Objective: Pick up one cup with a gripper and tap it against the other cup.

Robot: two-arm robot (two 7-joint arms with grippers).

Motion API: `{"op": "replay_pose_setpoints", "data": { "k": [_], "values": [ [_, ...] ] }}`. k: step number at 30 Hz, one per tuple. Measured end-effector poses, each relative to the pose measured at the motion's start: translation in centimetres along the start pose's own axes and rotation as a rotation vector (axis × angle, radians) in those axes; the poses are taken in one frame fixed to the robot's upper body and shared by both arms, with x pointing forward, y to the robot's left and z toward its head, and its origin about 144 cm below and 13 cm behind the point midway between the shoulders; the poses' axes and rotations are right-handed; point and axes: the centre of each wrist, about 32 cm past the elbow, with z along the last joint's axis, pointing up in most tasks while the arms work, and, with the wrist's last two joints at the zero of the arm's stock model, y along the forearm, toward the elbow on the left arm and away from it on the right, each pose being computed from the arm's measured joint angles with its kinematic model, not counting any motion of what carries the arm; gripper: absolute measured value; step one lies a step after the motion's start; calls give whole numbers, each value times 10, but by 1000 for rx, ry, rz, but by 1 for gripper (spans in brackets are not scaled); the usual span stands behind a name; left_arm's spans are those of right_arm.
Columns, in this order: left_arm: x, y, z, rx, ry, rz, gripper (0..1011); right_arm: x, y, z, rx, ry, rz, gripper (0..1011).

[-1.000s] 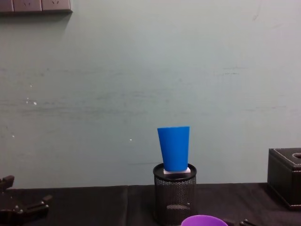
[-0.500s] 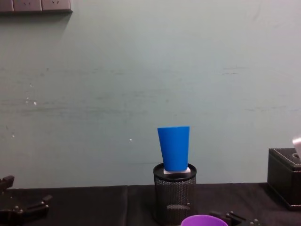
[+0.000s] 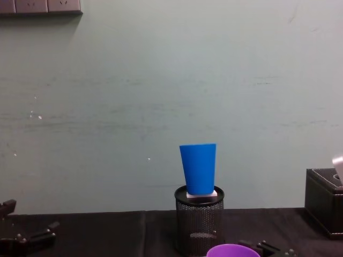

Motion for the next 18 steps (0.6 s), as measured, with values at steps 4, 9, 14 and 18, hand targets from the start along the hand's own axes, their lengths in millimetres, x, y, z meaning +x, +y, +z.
{"op": "replay_pose_setpoints", "data": {
  "k": [4, 9, 14, 18],
  "values": [
    [0, 0, 0, 0, 0, 0, 1000, 0, 0, 0, 0, -1, 0, 1002],
    [0, 0, 0, 0, 0, 0, 1000, 0, 0, 0, 1, -1, 1, 983],
    [0, 0, 0, 0, 0, 0, 1000, 0, 0, 0, 1, -1, 1, 862],
    [0, 0, 0, 0, 0, 0, 1000, 0, -1, 0, 1, -2, 1, 790]
  ]
}}
